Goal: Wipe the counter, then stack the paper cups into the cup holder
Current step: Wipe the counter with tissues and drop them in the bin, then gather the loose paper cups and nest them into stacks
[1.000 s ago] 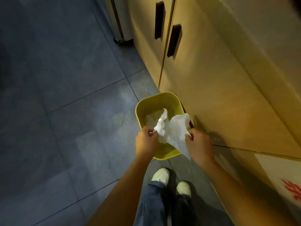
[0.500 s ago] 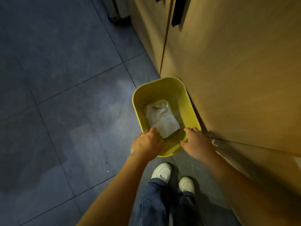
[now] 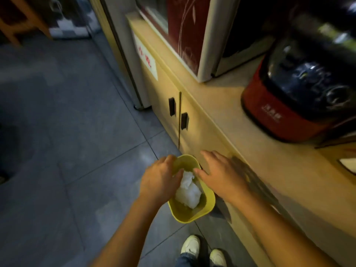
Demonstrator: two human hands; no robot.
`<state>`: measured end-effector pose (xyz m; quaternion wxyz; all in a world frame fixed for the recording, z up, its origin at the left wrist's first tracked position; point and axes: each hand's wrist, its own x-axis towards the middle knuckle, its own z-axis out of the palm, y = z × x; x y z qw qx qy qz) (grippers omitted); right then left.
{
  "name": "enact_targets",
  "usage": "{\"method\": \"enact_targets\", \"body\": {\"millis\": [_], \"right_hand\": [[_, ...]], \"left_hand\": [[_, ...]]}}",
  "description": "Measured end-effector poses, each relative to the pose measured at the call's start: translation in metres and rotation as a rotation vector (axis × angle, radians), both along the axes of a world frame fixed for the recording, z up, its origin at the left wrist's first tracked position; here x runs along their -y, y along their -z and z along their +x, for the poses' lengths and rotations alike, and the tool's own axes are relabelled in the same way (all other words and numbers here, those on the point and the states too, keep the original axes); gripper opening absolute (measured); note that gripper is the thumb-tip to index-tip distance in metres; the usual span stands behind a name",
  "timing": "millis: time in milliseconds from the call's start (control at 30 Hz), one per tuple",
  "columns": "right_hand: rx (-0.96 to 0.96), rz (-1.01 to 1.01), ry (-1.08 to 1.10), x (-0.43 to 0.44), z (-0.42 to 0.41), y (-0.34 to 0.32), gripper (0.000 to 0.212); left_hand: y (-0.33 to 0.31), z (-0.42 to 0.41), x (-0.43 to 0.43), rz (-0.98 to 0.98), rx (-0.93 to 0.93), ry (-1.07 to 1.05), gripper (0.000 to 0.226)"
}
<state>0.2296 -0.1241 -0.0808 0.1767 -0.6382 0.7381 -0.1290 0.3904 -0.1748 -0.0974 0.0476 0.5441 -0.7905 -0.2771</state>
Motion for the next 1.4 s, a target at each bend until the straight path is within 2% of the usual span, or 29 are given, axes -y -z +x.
{"method": "enact_targets", "body": {"millis": [233,433,533,700,867,1067,1233,1400], "right_hand": [[-0.041,-0.214,0.15,-0.037,-0.022,-0.12,0.043],[-0.088,-0.296,0.338,-0.097,-0.052,-0.172,0.043],[-0.095,-0.308,0.451,-0.138,-0.073,-0.186,0.042],[-0.107,-0.273,0.637,-0.208,-0.105,-0.195,0.042],[-0.115,-0.235,0.781,-0.266,-0.138,-0.198,0.043],[-0.105,-0.212,0.908,-0.31,-0.179,-0.197,0.041],[-0.138,-0.21,0.932,-0.349,-0.221,-0.196,0.025],[-0.064,-0.18,1.01,-0.388,-0.259,-0.192,0.035]], "left_hand": [[-0.118,-0.028,-0.013,-0.086,-0.213,0.075,0.04],[-0.175,-0.076,-0.039,-0.118,-0.289,0.333,0.047],[-0.193,-0.108,-0.059,-0.095,-0.294,0.474,0.043],[-0.21,-0.159,-0.108,-0.048,-0.311,0.692,0.046],[-0.212,-0.207,-0.161,-0.026,-0.252,0.869,0.046],[-0.208,-0.259,-0.198,-0.051,-0.209,0.919,0.04],[-0.202,-0.302,-0.216,-0.098,-0.199,0.913,0.036],[-0.204,-0.339,-0.234,-0.074,-0.251,0.888,0.033]]}}
